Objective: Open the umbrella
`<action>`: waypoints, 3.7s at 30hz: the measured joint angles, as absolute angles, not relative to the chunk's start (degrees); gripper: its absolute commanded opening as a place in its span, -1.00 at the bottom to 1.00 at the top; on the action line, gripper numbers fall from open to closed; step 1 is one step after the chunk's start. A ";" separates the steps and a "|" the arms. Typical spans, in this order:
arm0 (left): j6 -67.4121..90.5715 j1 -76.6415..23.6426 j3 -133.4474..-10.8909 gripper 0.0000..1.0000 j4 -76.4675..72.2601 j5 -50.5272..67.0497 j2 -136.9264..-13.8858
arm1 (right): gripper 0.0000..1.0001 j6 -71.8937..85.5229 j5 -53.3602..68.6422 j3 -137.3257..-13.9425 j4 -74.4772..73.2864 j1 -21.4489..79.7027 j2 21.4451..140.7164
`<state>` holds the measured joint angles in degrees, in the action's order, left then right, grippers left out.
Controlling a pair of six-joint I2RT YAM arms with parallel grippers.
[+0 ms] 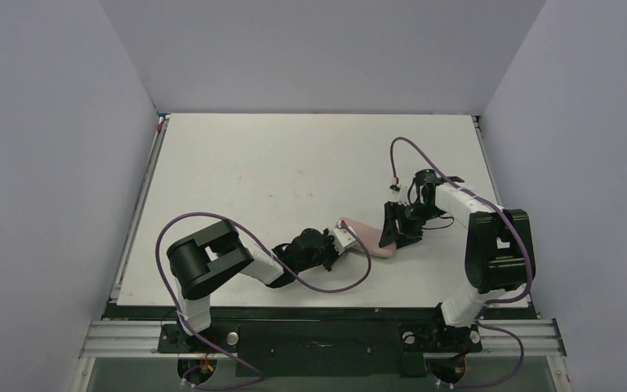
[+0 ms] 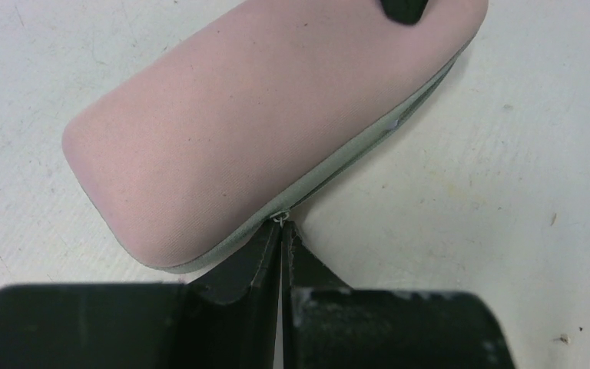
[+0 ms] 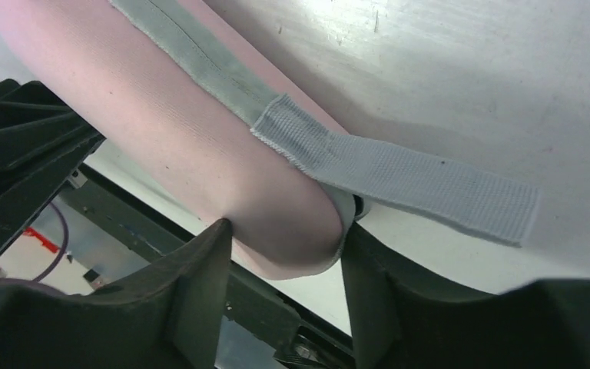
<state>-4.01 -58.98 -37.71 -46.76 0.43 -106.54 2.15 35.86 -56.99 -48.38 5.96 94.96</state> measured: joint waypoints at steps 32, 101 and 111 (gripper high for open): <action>-11.40 -51.92 -29.61 -1.00 -45.69 3.25 -97.71 | 0.64 -11.68 34.28 -76.82 -61.43 3.31 109.23; -4.47 -58.41 -42.19 -0.55 -42.89 -3.01 -109.14 | -1.00 29.54 40.38 -47.75 -15.92 3.86 92.71; 0.54 -58.17 -43.77 -1.00 -41.08 -5.56 -109.62 | -1.00 29.69 38.85 -47.48 -15.53 3.99 92.16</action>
